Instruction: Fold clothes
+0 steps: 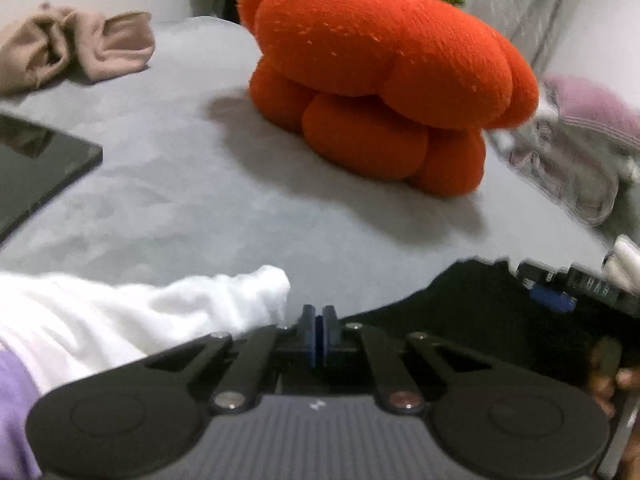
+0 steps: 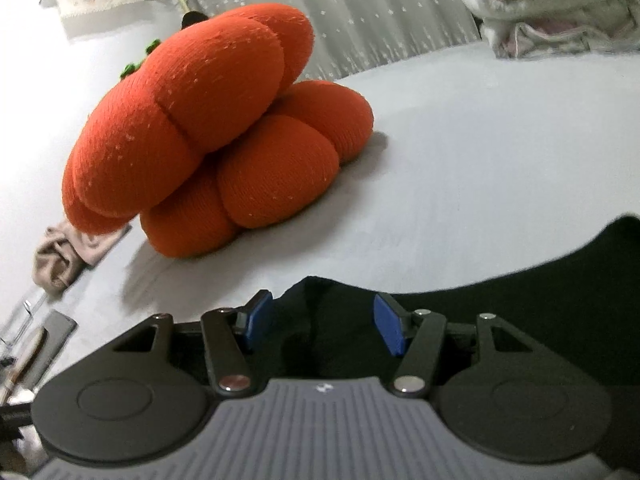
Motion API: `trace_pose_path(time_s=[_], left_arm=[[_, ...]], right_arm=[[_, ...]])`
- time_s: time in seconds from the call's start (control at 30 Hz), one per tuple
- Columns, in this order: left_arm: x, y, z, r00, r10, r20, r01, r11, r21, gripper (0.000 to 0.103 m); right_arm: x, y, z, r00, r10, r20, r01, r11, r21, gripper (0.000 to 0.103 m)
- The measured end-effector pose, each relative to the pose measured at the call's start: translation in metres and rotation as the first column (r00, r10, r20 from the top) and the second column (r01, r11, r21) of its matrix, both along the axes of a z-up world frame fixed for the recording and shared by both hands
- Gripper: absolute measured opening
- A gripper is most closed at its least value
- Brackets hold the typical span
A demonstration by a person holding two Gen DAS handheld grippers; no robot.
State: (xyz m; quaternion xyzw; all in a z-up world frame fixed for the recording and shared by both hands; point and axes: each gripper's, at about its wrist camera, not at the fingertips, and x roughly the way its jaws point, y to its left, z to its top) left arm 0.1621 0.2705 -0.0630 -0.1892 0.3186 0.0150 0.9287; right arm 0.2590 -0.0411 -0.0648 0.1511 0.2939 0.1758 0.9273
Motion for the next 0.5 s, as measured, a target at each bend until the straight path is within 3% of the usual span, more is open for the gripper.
trace_pose_path(time_s=[0.13,0.37,0.5], left_arm=[[-0.006,-0.005,-0.001,0.998,-0.016,0.061,0.014,0.999,0.031,0.002],[-0.006,0.018,-0.008,0.996,-0.007,0.089,0.015,0.996,-0.083,0.002],[-0.003,0.016,-0.008,0.996,-0.014,0.090,0.020,0.997,-0.068,0.002]], right_arm=[[-0.001,0.011,-0.003,1.000,0.012,0.020,-0.010,0.997,-0.082,0.061],[0.008,0.031,0.000,0.998,0.049,0.049,-0.038,0.976,-0.216,0.061],[0.018,0.043,-0.003,0.994,0.090,0.062,-0.068,0.952,-0.298,0.059]])
